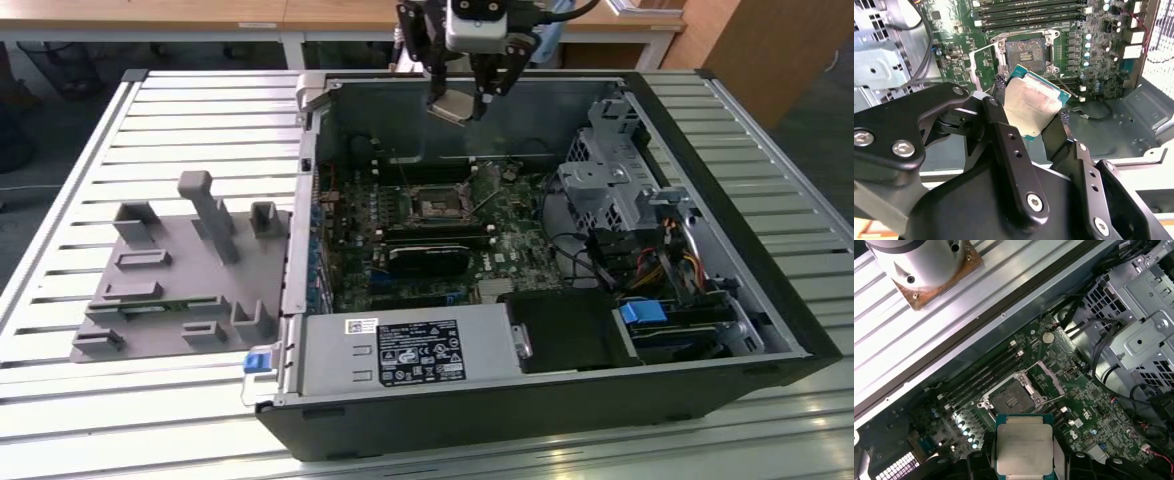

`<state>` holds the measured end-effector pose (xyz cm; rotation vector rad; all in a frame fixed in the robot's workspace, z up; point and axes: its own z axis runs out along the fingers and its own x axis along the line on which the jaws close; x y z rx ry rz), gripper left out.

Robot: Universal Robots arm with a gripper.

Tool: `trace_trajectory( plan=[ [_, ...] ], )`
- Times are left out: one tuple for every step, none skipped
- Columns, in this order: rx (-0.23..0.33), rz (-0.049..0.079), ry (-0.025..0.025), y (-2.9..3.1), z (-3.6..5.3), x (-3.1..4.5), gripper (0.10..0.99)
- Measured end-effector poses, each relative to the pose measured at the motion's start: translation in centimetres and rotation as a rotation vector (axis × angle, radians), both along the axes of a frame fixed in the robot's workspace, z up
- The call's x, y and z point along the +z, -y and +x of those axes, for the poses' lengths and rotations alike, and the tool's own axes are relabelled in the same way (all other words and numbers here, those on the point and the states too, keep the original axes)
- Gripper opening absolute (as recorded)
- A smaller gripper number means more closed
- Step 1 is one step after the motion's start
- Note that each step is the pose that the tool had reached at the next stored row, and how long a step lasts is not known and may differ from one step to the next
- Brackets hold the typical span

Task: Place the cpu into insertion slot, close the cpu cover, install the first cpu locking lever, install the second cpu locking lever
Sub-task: 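Place the cpu into insertion slot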

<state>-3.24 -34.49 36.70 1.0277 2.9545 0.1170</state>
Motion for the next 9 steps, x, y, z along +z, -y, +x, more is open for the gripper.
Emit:
trace_trajectory(
  plan=[
    [-0.012,0.0,0.0,0.0,0.0,-0.01,0.541],
    [-0.024,-0.001,0.0,0.0,0.0,-0.01,0.541],
    [-0.036,-0.001,0.0,0.0,0.0,-0.02,0.541],
    [-0.048,-0.002,0.0,-0.01,0.0,-0.03,0.541],
    [-0.06,-0.002,0.0,-0.01,0.0,-0.04,0.541],
    [-0.072,-0.003,0.0,-0.01,0.0,-0.05,0.541],
    [-0.085,-0.003,0.0,-0.01,0.0,-0.05,0.541],
    [-0.097,-0.003,0.0,-0.01,0.0,-0.06,0.541],
    [-0.109,-0.004,0.0,-0.02,0.0,-0.07,0.541]
  ],
)
